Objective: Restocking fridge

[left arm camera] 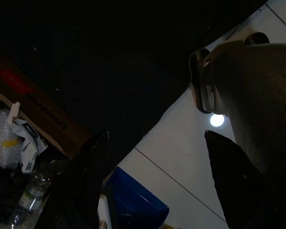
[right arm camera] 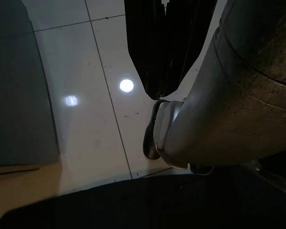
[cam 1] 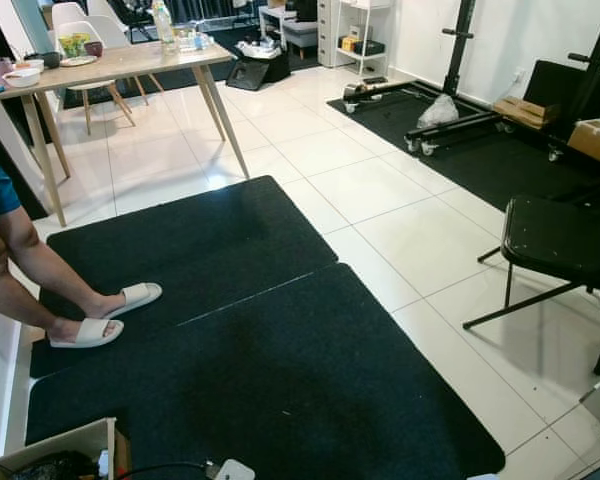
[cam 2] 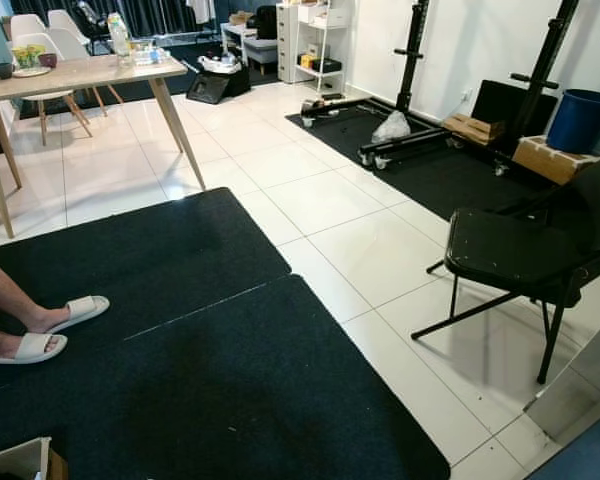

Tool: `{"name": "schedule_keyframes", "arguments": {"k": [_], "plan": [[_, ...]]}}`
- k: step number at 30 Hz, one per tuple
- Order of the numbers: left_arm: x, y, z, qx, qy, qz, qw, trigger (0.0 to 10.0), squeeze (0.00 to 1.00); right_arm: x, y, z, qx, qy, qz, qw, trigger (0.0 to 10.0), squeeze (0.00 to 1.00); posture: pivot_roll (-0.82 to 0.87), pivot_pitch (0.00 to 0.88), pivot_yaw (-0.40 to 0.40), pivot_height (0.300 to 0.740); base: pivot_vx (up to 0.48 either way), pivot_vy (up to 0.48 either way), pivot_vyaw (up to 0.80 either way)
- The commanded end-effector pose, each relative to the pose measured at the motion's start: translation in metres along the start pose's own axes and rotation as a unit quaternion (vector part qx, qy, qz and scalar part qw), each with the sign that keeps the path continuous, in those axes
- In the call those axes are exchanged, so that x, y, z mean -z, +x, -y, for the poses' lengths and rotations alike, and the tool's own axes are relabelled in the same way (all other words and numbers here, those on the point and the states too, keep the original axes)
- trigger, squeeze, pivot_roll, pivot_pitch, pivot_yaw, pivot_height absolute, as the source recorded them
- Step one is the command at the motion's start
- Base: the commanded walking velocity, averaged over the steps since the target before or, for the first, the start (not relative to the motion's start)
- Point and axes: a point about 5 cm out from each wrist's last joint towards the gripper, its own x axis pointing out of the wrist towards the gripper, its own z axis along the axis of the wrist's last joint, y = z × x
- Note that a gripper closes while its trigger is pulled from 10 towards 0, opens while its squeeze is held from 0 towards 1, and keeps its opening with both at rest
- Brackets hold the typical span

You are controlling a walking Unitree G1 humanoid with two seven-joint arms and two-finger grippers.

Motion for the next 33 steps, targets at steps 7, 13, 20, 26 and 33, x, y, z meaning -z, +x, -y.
{"name": "schedule_keyframes", "arguments": {"k": [7,13,20,26,33], "plan": [[0.0035,0.0004,0.0061,0.008,0.006,-0.007,1.000,10.0,0.00,0.0011,0.0000,-0.0004,-0.002,0.005,-0.003,1.000,10.0,0.00,-0.04,0.000,-0.013,0.740,-0.282,0.000,0.00],[0.0038,0.0004,0.0065,0.008,0.008,-0.007,1.000,10.0,0.00,0.0012,0.0000,-0.0008,-0.004,0.005,-0.003,1.000,10.0,0.00,-0.04,0.000,-0.014,0.740,-0.287,0.000,0.00],[0.0041,0.0004,0.0066,0.007,0.009,-0.008,1.000,10.0,0.00,0.0013,-0.0001,-0.0005,-0.004,0.004,-0.003,1.000,10.0,0.00,-0.04,0.000,-0.016,0.740,-0.291,0.000,0.00],[0.0047,0.0003,0.0068,0.008,0.011,-0.009,1.000,10.0,0.00,0.0015,-0.0005,0.0005,-0.004,0.002,-0.004,1.000,10.0,0.00,-0.04,0.000,-0.018,0.740,-0.292,0.000,0.00],[0.0045,0.0004,0.0069,0.008,0.012,-0.008,1.000,10.0,0.00,0.0004,-0.0006,0.0013,-0.005,0.000,-0.001,1.000,10.0,0.00,-0.04,0.000,-0.019,0.740,-0.291,0.000,0.00]]}}
